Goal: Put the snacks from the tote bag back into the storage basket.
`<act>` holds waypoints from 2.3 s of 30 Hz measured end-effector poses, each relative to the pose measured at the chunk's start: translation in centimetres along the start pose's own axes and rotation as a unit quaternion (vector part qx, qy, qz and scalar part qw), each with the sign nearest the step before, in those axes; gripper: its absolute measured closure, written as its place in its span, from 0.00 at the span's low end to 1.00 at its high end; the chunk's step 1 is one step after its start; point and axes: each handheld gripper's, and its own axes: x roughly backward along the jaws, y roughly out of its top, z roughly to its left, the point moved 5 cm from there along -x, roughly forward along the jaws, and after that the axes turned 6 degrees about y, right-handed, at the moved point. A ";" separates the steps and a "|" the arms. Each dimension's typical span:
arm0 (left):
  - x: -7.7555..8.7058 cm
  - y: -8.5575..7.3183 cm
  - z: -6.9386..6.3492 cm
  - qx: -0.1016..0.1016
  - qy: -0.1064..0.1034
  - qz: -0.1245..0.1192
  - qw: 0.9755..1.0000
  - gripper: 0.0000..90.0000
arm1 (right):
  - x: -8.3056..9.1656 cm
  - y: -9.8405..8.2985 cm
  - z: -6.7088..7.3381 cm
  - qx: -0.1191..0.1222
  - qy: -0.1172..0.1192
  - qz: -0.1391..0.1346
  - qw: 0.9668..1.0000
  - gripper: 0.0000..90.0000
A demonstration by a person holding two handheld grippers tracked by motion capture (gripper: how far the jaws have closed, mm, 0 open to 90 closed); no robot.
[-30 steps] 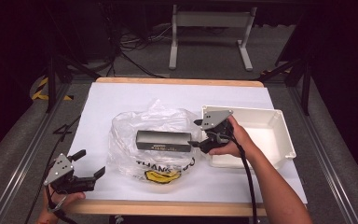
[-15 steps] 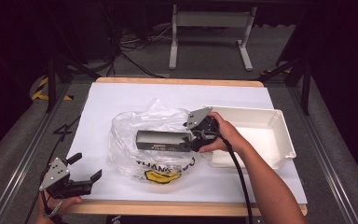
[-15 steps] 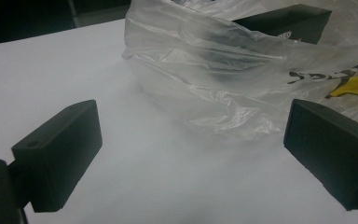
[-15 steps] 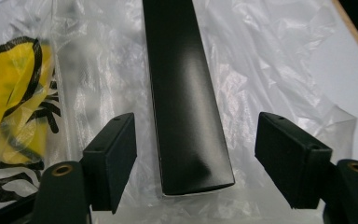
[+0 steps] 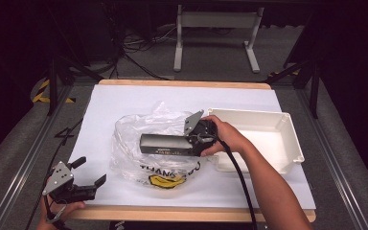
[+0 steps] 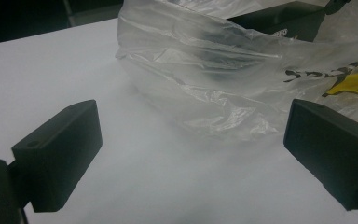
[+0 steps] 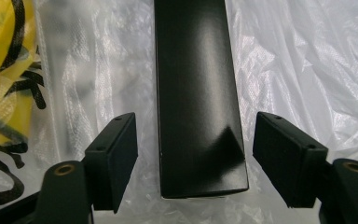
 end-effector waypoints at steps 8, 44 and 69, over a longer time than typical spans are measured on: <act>0.0 0.0 -0.1 -0.004 -0.004 0.002 1.000 0.06 | -0.4 0.3 -0.7 0.000 0.008 0.042 0.999 0.36; 0.1 -0.3 -0.2 -0.003 -0.011 0.010 1.000 0.06 | -2.0 0.6 -1.0 0.017 0.055 0.090 0.994 0.48; 0.0 -0.4 -0.1 0.000 -0.011 0.012 1.000 0.06 | 0.2 1.2 -0.6 0.027 0.032 0.033 0.999 0.48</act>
